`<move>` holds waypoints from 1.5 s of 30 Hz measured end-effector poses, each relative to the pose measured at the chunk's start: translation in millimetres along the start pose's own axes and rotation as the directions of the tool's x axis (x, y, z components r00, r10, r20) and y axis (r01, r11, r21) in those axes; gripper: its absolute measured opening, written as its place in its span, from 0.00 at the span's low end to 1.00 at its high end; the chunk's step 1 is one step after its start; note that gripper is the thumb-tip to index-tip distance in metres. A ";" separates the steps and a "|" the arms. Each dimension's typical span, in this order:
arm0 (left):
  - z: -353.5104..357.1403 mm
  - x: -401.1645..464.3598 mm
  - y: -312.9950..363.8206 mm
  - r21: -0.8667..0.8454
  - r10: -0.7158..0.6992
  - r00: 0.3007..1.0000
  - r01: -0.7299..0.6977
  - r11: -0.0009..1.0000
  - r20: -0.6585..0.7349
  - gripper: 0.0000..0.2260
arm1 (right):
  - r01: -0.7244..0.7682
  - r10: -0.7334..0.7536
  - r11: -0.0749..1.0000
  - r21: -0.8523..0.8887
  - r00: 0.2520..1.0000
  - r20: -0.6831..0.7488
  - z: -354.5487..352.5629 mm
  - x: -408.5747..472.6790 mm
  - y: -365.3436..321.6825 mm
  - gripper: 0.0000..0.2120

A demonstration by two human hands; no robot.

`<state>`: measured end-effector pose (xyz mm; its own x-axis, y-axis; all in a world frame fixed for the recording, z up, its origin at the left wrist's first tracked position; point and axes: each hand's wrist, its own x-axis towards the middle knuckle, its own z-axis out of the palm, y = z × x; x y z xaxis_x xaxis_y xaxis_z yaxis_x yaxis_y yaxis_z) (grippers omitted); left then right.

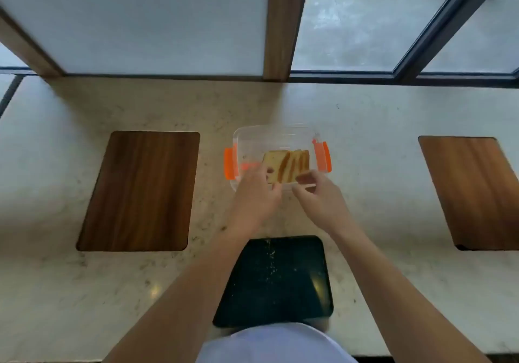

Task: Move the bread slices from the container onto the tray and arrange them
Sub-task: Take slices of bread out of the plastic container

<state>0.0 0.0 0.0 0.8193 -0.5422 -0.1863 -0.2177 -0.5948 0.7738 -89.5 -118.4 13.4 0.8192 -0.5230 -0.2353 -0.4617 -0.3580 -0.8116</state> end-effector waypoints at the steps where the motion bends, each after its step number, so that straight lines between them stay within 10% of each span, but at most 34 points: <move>1: 7.5 19.4 2.8 0.029 -0.033 0.999 0.032 0.999 0.017 0.16 | 0.021 -0.021 0.999 -0.048 1.000 -0.009 0.2 15.9 -0.1 0.05; 6: 34.8 87.4 4.5 0.288 -0.167 0.975 0.119 0.950 0.148 0.08 | -0.085 0.099 0.836 -0.541 0.995 -0.003 6.9 92.0 0.1 0.11; 12: 54.4 122.0 -21.0 0.475 -0.334 0.930 0.227 0.850 0.155 0.22 | -0.145 0.264 0.775 -0.615 0.959 0.106 16.6 127.9 13.8 0.04; 32: 49.7 124.3 -31.2 0.361 -0.309 0.951 0.277 0.890 0.032 0.13 | -0.444 0.455 0.888 -0.124 0.886 0.088 35.8 136.6 21.2 0.23; 35: 43.1 121.0 -25.3 0.373 -0.236 0.972 0.221 0.901 -0.005 0.09 | -0.373 0.409 0.893 -0.253 0.906 0.107 32.5 132.3 16.6 0.03; 45: -36.5 2.1 7.0 -0.123 0.079 0.963 -0.114 0.986 -0.258 0.09 | 0.128 -0.111 0.991 0.042 0.955 -0.276 -51.4 33.0 -22.0 0.05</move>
<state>19.5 16.4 27.1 0.9087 -0.4156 0.0380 -0.2425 -0.4516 0.8587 -69.9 -167.5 51.0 0.7397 -0.6728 0.0133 -0.3387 -0.3893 -0.8566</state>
